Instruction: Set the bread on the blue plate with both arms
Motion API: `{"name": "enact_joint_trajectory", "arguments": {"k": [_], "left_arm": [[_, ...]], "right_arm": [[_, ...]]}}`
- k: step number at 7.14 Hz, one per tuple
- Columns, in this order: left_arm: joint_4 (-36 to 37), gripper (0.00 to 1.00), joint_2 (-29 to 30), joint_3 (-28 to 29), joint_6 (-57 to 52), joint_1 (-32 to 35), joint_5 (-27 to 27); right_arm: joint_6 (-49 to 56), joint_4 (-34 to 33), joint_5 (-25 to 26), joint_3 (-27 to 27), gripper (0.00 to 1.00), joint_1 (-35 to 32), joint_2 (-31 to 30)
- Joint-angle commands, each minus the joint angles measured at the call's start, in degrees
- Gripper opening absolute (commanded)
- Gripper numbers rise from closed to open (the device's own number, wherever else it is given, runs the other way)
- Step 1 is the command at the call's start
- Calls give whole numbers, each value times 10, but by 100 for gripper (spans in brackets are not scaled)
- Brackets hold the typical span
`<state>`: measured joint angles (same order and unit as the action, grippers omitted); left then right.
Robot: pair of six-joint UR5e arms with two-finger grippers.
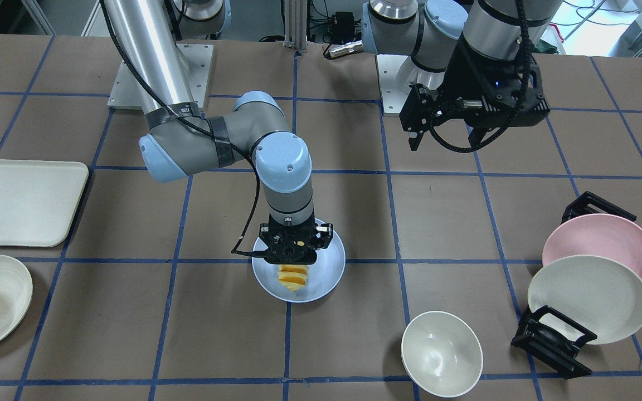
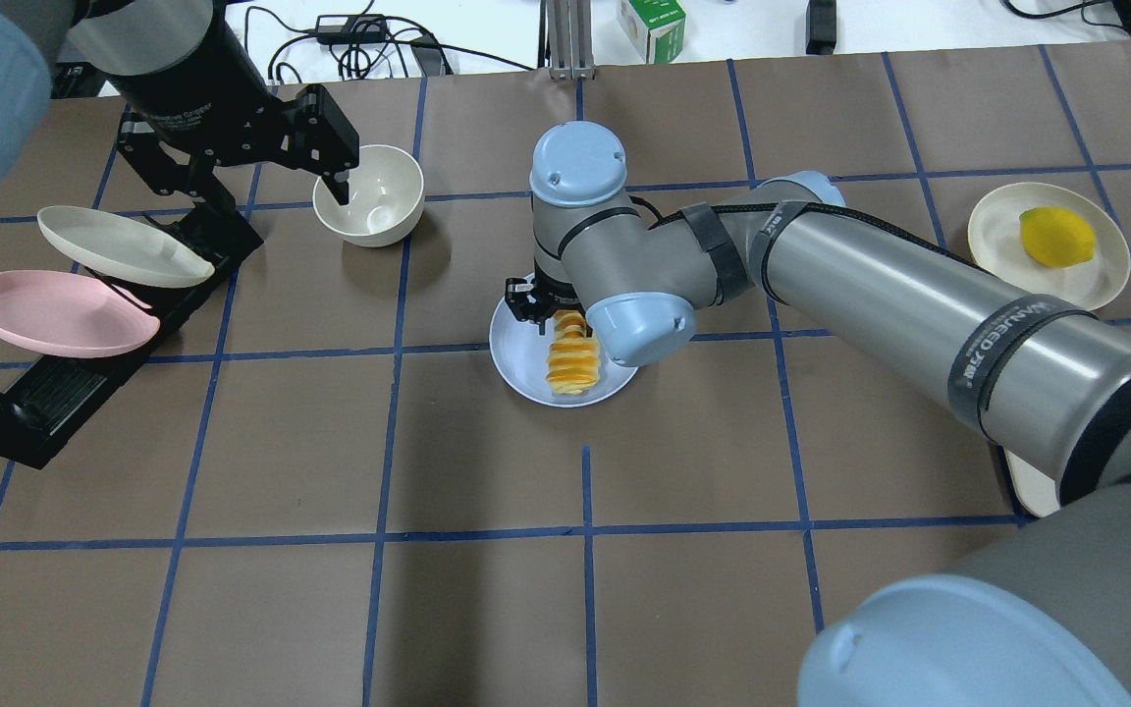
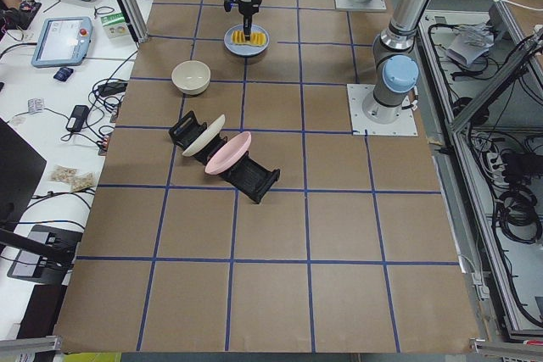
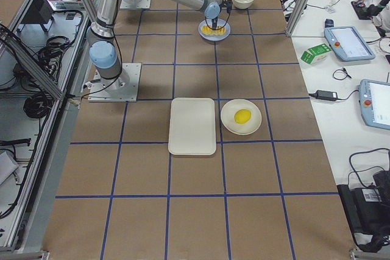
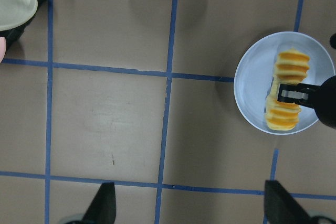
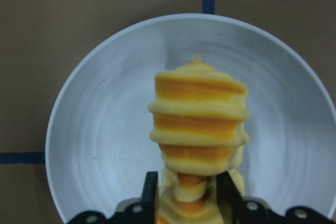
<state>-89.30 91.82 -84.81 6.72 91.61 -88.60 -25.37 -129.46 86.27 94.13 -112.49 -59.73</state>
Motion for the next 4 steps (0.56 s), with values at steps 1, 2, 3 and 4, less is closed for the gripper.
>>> {"name": "enact_joint_trajectory", "arguments": {"k": [1, 2, 3, 4], "left_arm": [[24, 98, 1, -4, -26, -1, 10], [23, 100, -8, -7, -26, -1, 8], [24, 100, -9, -13, -28, -1, 8], [24, 100, -10, -18, -33, 0, 9]], "right_arm": [[1, -5, 1, -4, 100, 2, -3], [5, 4, 9, -18, 100, 6, -10], [8, 33, 11, -19, 100, 20, -35], [13, 72, 13, -20, 100, 51, -65]]}}
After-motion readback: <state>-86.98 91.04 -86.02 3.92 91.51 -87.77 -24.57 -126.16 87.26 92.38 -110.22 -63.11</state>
